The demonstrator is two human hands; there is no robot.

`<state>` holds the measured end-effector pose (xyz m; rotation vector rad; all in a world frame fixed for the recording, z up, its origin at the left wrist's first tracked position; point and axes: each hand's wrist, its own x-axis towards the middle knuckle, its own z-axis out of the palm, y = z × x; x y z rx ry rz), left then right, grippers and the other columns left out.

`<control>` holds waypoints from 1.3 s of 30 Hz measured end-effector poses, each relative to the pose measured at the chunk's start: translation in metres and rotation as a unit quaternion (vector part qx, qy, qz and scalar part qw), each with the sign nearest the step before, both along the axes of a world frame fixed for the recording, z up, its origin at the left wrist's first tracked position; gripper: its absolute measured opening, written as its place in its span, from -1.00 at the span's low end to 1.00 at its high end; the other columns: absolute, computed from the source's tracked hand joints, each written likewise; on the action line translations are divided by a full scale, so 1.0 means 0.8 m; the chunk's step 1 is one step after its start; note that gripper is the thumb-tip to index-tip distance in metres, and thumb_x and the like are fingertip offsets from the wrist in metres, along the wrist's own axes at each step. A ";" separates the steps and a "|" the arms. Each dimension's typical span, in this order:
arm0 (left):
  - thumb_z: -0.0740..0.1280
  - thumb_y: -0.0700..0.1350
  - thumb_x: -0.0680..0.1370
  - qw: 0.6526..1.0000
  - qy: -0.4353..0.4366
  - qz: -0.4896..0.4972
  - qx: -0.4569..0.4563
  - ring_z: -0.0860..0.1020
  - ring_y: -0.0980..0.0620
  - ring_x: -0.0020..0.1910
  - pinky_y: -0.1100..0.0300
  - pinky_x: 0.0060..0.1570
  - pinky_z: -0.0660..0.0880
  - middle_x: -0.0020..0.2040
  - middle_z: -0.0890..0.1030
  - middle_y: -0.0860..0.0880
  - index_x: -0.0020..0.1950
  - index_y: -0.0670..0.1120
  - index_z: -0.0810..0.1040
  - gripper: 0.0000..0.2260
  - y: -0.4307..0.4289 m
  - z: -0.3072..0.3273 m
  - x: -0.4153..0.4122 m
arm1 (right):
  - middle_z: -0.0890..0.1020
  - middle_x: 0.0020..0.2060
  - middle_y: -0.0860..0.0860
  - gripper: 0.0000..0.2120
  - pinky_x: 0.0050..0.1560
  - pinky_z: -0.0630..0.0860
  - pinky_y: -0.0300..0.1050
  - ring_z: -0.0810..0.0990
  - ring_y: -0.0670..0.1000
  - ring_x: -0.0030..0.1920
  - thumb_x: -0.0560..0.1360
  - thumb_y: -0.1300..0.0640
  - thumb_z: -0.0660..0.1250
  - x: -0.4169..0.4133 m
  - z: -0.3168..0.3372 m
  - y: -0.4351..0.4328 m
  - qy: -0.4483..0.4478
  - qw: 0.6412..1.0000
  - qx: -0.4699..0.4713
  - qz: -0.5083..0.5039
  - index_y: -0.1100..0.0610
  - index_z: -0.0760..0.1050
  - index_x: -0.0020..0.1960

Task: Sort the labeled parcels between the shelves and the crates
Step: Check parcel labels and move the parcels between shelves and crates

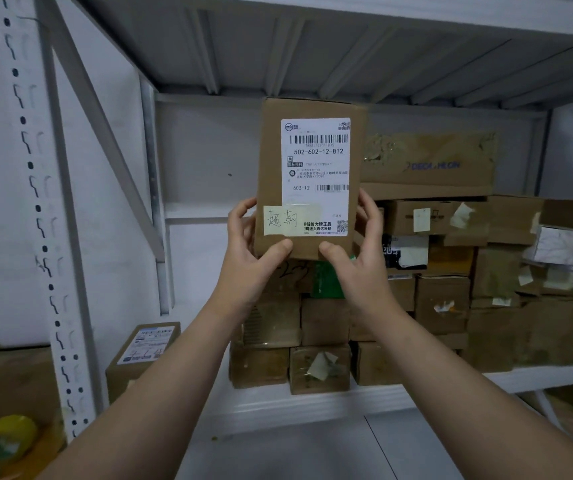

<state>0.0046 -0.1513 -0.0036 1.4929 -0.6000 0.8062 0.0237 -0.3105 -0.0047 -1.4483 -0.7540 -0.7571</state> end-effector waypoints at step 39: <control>0.46 -0.13 0.39 0.899 0.339 -0.274 0.044 0.53 0.17 0.18 0.30 0.02 0.54 0.29 0.49 0.07 0.42 0.10 0.24 -0.34 -0.347 -0.343 -0.108 | 0.50 0.19 -0.15 -0.57 0.11 0.51 -0.22 0.51 -0.14 0.21 0.57 0.22 0.26 -0.211 -0.349 -0.304 0.320 0.896 0.204 -0.232 -0.14 0.26 0.33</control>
